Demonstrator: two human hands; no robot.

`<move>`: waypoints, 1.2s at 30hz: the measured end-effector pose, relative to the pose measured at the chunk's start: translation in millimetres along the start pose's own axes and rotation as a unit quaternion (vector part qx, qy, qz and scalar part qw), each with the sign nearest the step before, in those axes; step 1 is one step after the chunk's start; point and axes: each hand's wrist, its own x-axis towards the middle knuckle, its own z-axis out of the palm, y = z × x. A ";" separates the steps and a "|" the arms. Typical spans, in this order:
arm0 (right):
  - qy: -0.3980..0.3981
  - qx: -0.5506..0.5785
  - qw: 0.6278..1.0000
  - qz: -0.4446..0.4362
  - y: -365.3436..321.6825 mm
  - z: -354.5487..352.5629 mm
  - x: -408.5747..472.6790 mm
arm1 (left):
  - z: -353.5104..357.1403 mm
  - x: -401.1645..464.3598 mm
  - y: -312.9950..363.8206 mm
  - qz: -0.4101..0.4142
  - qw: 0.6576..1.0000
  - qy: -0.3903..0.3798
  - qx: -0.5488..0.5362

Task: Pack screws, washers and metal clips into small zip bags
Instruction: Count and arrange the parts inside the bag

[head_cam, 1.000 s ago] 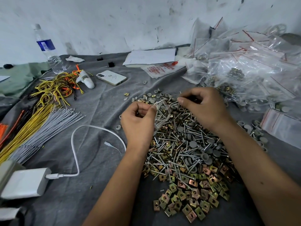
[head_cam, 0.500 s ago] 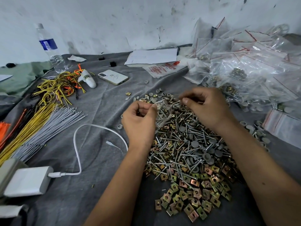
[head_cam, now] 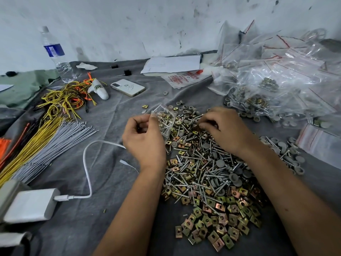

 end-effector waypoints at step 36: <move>-0.026 0.062 0.997 -0.032 -27.8 23.5 23.2 | -6.0 7.0 7.7 0.005 0.998 0.065 -0.020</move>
